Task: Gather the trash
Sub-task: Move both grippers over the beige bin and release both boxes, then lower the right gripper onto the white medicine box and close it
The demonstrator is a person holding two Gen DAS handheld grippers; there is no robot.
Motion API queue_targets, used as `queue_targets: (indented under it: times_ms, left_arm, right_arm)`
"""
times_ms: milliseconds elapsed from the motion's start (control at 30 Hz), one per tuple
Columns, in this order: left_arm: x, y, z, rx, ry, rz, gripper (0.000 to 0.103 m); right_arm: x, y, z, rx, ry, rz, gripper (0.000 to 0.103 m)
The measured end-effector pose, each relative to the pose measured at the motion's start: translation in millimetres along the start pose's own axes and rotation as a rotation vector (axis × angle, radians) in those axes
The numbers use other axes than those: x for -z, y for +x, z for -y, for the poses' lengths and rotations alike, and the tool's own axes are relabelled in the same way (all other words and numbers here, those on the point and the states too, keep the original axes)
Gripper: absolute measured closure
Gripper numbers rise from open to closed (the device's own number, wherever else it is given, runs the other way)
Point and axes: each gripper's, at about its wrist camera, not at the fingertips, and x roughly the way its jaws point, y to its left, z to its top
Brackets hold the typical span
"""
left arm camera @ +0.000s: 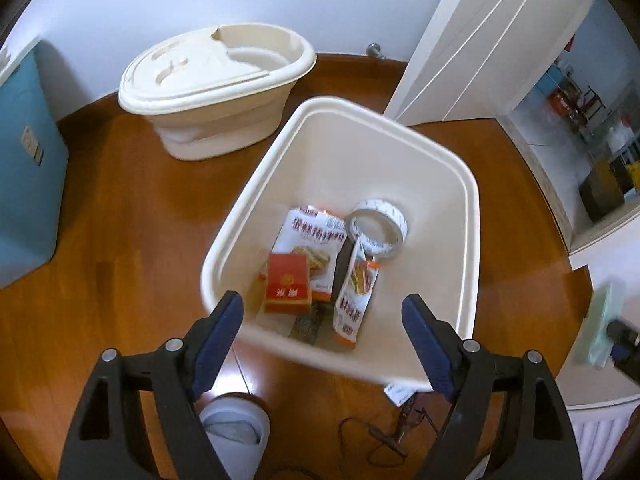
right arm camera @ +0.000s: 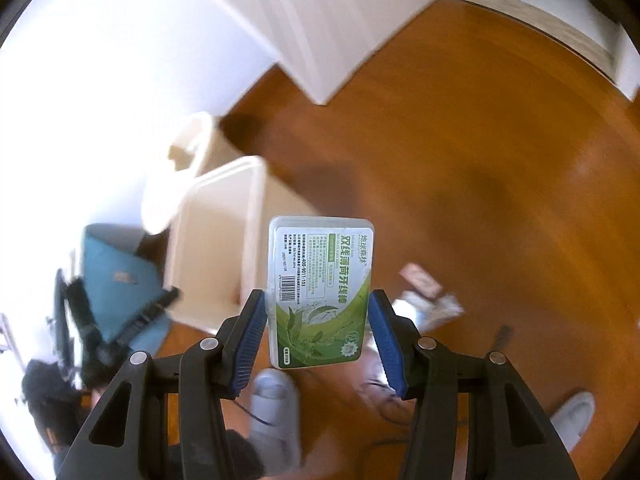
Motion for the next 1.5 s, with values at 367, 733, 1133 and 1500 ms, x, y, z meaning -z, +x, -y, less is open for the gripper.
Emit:
queue_targets:
  times_ms: [367,733,1133,1500]
  left_arm:
    - [23.4,-31.3,-6.9,0.007,0.033,0.039,0.022]
    - [20.2,-42.2,-14.5,-0.023,0.070,0.060,0.022]
    - [64.8,-50.4,42.9,0.006,0.209,0.057,0.021]
    - [92.6,7.0,73.7,-0.016,0.284,-0.008,0.021]
  right_arm:
    - [-29.3,99.4,-129.3,0.007,-0.161,-0.061,0.048]
    - [-28.1,131.7,-139.7,0.119,-0.243,-0.135,0.026]
    - [2.5,25.8,31.7,0.201,0.042,-0.198,0.015]
    - [56.6,193.8,165.7,0.176,0.474,-0.244,0.016]
